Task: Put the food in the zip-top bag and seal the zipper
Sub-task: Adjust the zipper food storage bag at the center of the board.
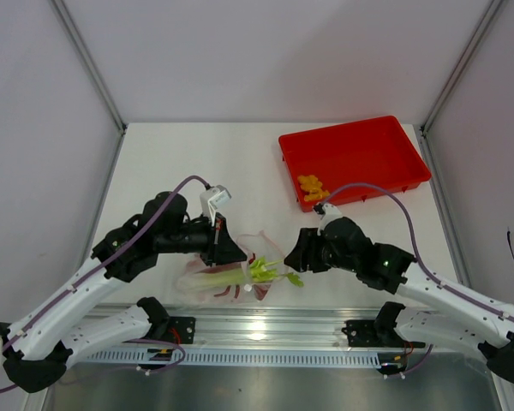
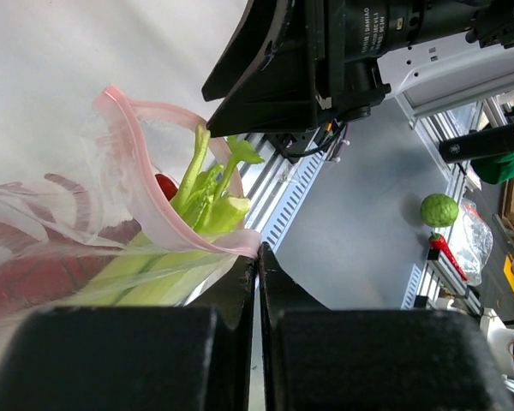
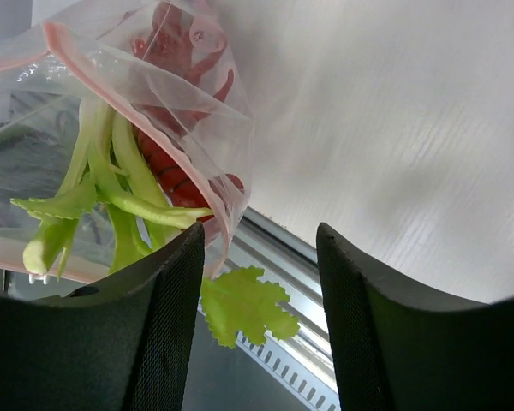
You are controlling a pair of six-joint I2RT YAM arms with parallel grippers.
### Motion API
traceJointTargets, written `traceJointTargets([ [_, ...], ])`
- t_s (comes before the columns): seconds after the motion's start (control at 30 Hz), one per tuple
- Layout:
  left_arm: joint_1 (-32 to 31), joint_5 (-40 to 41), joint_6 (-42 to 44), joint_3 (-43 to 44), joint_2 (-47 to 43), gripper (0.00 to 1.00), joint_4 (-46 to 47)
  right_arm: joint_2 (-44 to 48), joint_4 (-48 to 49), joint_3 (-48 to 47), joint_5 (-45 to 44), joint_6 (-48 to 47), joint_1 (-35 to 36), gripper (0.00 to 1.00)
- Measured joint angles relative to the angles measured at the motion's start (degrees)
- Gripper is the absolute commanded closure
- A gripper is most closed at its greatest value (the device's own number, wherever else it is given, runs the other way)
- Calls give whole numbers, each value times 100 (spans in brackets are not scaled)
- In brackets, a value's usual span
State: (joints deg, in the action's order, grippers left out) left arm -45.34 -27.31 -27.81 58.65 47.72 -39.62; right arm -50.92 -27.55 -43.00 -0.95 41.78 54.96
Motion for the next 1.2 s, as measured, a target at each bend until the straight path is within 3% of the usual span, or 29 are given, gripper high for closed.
traceJointTargets([
  [0.4,0,-11,0,9,-9,99,-39,-365,372,59,546,22,-26,49],
  [0.53,0,-15,0,9,-13,100,-37,-297,400,59,627,17,-74,58],
  [0.6,0,-26,-2,9,-13,100,-39,-339,450,59,726,13,-90,65],
  [0.63,0,-31,-2,9,-13,99,-39,-398,501,59,789,4,-98,80],
  [0.67,0,-35,-2,11,-13,100,-39,-481,562,61,844,-7,-103,88],
  [0.8,0,-37,-2,85,-15,99,-72,-793,597,55,949,-68,-90,100],
  [0.93,0,-90,0,116,-7,99,-70,-909,448,-199,964,-247,-98,100],
  [1.2,0,20,94,282,127,99,-13,-1412,-358,-2422,905,-828,-129,100],
])
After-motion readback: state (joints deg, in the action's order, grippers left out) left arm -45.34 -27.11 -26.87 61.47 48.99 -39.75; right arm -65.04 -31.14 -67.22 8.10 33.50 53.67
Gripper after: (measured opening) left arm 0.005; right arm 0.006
